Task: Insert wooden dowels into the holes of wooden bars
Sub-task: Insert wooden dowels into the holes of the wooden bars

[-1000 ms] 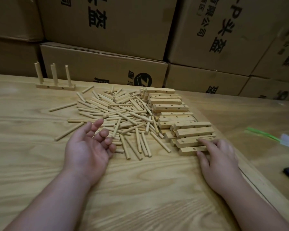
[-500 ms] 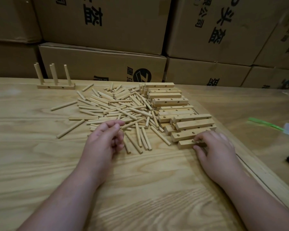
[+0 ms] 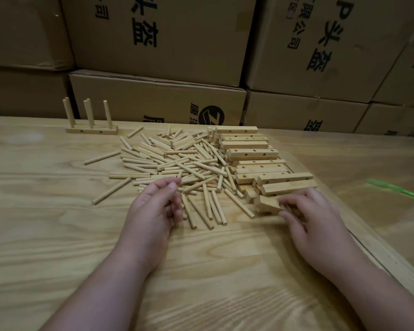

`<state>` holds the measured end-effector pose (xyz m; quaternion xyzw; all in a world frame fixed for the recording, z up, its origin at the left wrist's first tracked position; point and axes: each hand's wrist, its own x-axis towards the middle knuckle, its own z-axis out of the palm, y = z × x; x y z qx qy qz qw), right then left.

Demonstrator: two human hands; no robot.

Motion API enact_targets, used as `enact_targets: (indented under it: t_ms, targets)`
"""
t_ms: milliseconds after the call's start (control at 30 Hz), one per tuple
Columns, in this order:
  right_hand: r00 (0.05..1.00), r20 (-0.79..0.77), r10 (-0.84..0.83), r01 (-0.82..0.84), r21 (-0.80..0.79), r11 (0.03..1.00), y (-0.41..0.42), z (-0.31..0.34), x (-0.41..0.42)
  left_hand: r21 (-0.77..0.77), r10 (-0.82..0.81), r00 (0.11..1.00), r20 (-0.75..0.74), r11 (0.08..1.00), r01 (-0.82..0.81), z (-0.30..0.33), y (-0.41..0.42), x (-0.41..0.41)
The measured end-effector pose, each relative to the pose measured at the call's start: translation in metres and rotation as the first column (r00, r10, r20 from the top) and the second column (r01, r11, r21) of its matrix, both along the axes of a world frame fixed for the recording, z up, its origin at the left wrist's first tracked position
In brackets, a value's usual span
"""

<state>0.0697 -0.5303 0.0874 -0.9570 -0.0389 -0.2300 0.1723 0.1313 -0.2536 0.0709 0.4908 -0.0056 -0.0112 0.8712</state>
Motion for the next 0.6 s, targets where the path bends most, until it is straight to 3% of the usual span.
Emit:
enact_targets:
  t_ms: [167,300,433,533,600]
  targets:
    - [0.991,0.074,0.112,-0.127,0.245,0.961,0.060,0.037,0.033,0.146,-0.034,0.996,0.083,0.989,0.022,-0.001,-0.002,-0.005]
    - [0.967,0.171,0.189,-0.238,0.350,0.906,0.111,0.049,0.054,0.102,-0.084,0.996,0.044,0.992,0.079,0.000,-0.001,-0.005]
    - [0.974,0.103,0.201,-0.226,0.471,0.853,0.142,0.046,0.066,0.062,-0.120,0.992,0.037,0.991,0.117,0.001,0.000,-0.003]
    - [0.933,0.004,0.360,-0.262,0.692,0.673,0.152,0.044,0.067,0.017,-0.061,0.998,0.034,0.998,0.061,0.000,-0.001,0.000]
    - [0.915,0.004,0.404,-0.293,0.695,0.657,0.146,0.047,0.066,-0.013,0.023,1.000,-0.020,1.000,-0.023,-0.001,-0.001,0.004]
